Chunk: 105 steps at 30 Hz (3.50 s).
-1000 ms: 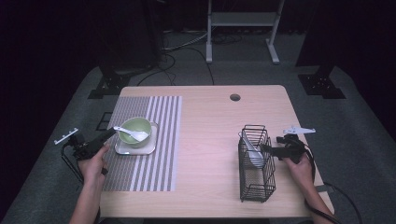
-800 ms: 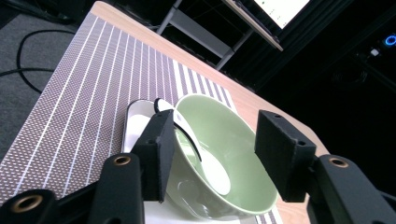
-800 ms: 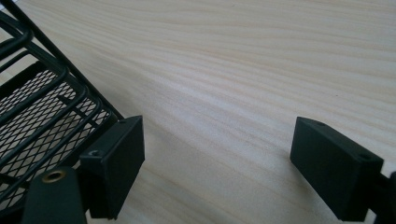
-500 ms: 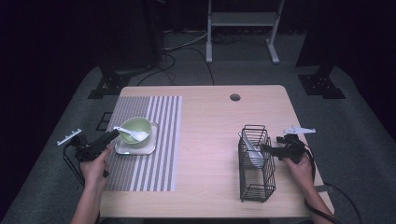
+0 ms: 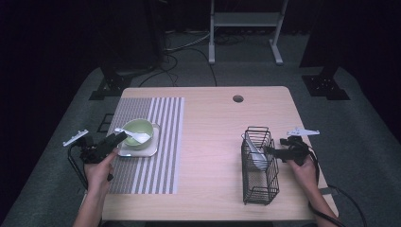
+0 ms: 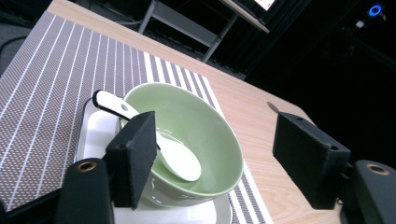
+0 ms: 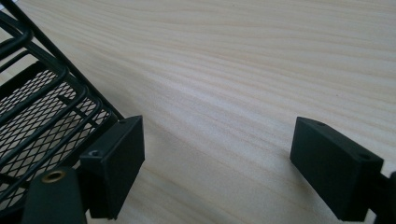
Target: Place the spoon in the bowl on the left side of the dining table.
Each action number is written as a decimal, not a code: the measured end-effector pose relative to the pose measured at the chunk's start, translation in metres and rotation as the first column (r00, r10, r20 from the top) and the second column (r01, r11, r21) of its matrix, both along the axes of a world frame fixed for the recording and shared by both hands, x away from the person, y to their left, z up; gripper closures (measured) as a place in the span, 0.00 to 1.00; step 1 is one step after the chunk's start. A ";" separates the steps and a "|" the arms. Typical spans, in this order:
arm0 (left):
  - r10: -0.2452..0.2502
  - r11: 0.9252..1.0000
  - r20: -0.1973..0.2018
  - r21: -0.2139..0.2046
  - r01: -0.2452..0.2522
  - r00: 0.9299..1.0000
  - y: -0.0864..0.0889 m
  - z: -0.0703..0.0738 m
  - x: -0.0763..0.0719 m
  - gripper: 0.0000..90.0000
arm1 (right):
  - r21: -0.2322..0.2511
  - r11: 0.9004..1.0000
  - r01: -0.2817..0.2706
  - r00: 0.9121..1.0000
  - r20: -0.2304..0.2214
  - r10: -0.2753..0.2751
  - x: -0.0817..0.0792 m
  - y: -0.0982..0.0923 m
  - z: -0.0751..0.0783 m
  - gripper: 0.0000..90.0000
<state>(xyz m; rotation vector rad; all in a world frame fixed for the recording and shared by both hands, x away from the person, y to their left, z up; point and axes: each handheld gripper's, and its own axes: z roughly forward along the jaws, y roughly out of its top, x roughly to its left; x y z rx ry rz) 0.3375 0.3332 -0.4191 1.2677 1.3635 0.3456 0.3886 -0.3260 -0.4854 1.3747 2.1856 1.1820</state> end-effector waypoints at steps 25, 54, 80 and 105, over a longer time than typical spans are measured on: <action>-0.061 0.997 -0.016 0.050 0.061 0.998 -0.023 0.003 -0.002 0.18 | 0.003 1.000 0.000 1.000 0.000 0.000 0.000 0.000 0.000 0.19; -0.149 0.983 -0.026 0.102 0.151 0.989 -0.056 0.003 -0.007 0.11 | 0.004 1.000 -0.002 1.000 0.003 0.002 0.000 0.000 0.000 0.19; -0.249 0.960 -0.034 0.124 0.251 0.968 -0.093 -0.003 -0.012 0.11 | 0.004 1.000 -0.003 1.000 0.004 0.003 -0.001 0.000 0.000 0.19; -0.314 0.937 -0.050 0.147 0.318 0.948 -0.115 -0.008 -0.016 0.11 | 0.004 1.000 -0.003 1.000 0.003 0.003 -0.001 0.000 0.000 0.19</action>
